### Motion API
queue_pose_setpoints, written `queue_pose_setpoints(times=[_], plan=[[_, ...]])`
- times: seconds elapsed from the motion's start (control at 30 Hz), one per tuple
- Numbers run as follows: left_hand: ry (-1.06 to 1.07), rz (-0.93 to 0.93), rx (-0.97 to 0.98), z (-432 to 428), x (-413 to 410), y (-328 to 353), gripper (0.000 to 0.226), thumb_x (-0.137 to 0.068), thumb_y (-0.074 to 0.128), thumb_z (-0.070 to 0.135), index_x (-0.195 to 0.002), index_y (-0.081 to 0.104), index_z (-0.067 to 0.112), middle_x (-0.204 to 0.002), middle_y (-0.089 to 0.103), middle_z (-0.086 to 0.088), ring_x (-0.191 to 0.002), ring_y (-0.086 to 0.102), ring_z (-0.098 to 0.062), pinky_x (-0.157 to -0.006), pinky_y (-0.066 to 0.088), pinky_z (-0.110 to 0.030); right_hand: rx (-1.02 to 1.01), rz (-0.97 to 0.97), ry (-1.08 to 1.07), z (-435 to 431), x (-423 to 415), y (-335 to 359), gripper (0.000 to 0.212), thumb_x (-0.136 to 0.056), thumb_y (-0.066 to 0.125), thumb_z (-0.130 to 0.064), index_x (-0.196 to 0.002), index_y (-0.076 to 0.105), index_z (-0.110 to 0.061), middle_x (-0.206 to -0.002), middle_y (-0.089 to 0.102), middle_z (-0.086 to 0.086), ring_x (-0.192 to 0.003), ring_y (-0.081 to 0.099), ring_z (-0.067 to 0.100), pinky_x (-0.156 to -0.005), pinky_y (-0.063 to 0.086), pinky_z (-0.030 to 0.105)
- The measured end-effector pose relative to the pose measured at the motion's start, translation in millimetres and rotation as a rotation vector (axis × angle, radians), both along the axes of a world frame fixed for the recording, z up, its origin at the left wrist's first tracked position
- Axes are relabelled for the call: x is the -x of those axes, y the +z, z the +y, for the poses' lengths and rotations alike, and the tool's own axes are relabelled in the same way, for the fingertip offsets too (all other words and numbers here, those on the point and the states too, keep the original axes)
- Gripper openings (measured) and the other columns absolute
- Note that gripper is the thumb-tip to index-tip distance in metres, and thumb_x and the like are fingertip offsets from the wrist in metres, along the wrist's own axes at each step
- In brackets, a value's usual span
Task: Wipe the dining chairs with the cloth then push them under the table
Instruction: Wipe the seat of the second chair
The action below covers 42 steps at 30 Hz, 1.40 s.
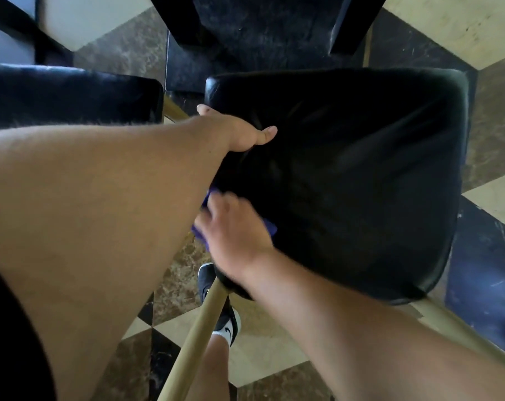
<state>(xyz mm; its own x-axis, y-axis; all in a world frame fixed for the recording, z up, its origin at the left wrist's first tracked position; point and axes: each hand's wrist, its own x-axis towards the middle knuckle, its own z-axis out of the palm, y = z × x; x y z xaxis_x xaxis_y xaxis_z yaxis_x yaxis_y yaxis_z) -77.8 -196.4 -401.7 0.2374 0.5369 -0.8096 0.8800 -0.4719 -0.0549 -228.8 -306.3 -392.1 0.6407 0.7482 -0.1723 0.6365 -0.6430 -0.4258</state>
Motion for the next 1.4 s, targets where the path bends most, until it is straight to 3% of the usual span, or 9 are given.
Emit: queue_pose_setpoints(times=[0.13,0.3,0.4,0.63,0.83,1.0,1.1,1.23,1.4], plan=[[-0.089,0.016,0.119,-2.2,-1.0,12.6,0.169,-0.053,0.078,0.090,-0.153,-0.036,0.016,-0.174,-0.013,-0.016,-0.155,0.014,-0.050,-0.119,0.025,-0.071,-0.060,0.168,0.286,-68.2,63.7,8.7,0.017,-0.086,0.059,-0.015,-0.101,0.053,-0.019,-0.103,0.052,0.009,-0.088,0.047,0.029,-0.078,0.044,0.043],[-0.092,0.016,0.095,-6.1,-0.8,9.1,0.166,-0.058,0.076,0.091,-0.151,-0.041,0.018,-0.174,-0.015,-0.014,-0.156,0.012,-0.049,-0.121,0.024,-0.068,-0.009,0.043,0.590,-170.9,7.6,11.0,0.021,-0.083,0.056,-0.015,-0.102,0.050,-0.022,-0.101,0.051,0.007,-0.085,0.051,0.030,-0.073,0.045,0.043],[-0.106,-0.007,0.097,-7.6,-1.0,9.8,0.162,-0.064,0.074,0.089,-0.151,-0.041,0.016,-0.173,-0.019,-0.012,-0.156,0.014,-0.048,-0.122,0.025,-0.065,0.101,-0.115,0.315,-198.0,-82.7,8.2,0.015,-0.081,0.061,-0.017,-0.096,0.058,-0.016,-0.091,0.052,0.015,-0.078,0.053,0.037,-0.065,0.045,0.047],[-0.145,-0.004,0.080,-10.1,0.1,7.4,0.158,-0.067,0.068,0.091,-0.149,-0.043,0.014,-0.173,-0.023,-0.010,-0.155,0.017,-0.049,-0.122,0.026,-0.063,0.259,-0.241,-0.596,-158.4,-164.2,0.2,0.035,-0.077,0.064,-0.011,-0.110,0.055,-0.015,-0.115,0.051,0.020,-0.101,0.052,0.045,-0.090,0.046,0.051],[-0.122,-0.021,0.021,-7.6,4.0,3.3,0.166,-0.054,0.064,0.101,-0.152,-0.039,0.016,-0.175,0.003,-0.013,-0.153,0.025,-0.047,-0.120,0.030,-0.063,0.076,0.066,-0.003,-121.3,6.3,15.8,0.023,-0.080,0.059,-0.017,-0.102,0.056,-0.017,-0.099,0.051,0.014,-0.085,0.051,0.037,-0.073,0.047,0.049],[-0.128,-0.027,-0.053,-11.0,6.7,5.8,0.165,-0.052,0.060,0.104,-0.157,-0.033,0.017,-0.172,0.012,-0.016,-0.150,0.029,-0.044,-0.119,0.032,-0.061,0.054,0.027,0.324,-142.0,-33.3,11.1,0.018,-0.084,0.059,-0.021,-0.102,0.060,-0.019,-0.100,0.056,0.012,-0.084,0.054,0.035,-0.071,0.046,0.045],[-0.142,-0.036,-0.047,-14.0,6.0,9.0,0.161,-0.058,0.060,0.101,-0.156,-0.033,0.014,-0.173,0.005,-0.012,-0.152,0.024,-0.042,-0.120,0.030,-0.061,0.101,-0.102,0.078,-159.0,-109.5,5.0,0.021,-0.076,0.070,-0.017,-0.095,0.063,-0.011,-0.092,0.055,0.020,-0.077,0.055,0.041,-0.062,0.044,0.048],[-0.178,-0.023,-0.036,-14.8,5.4,11.0,0.157,-0.063,0.057,0.101,-0.156,-0.033,0.012,-0.174,0.000,-0.009,-0.153,0.022,-0.043,-0.120,0.031,-0.061,0.250,-0.219,-0.339,-168.4,-174.6,0.6,0.034,-0.078,0.066,-0.011,-0.109,0.053,-0.015,-0.109,0.049,0.018,-0.097,0.052,0.043,-0.086,0.048,0.053],[-0.157,-0.017,-0.051,-15.1,4.8,8.5,0.159,-0.059,0.058,0.102,-0.156,-0.033,0.014,-0.174,0.000,-0.009,-0.150,0.027,-0.044,-0.118,0.033,-0.062,0.197,-0.129,-0.499,-135.1,-100.8,2.2,0.032,-0.080,0.057,-0.015,-0.111,0.059,-0.012,-0.110,0.054,0.020,-0.097,0.054,0.043,-0.083,0.046,0.050]])
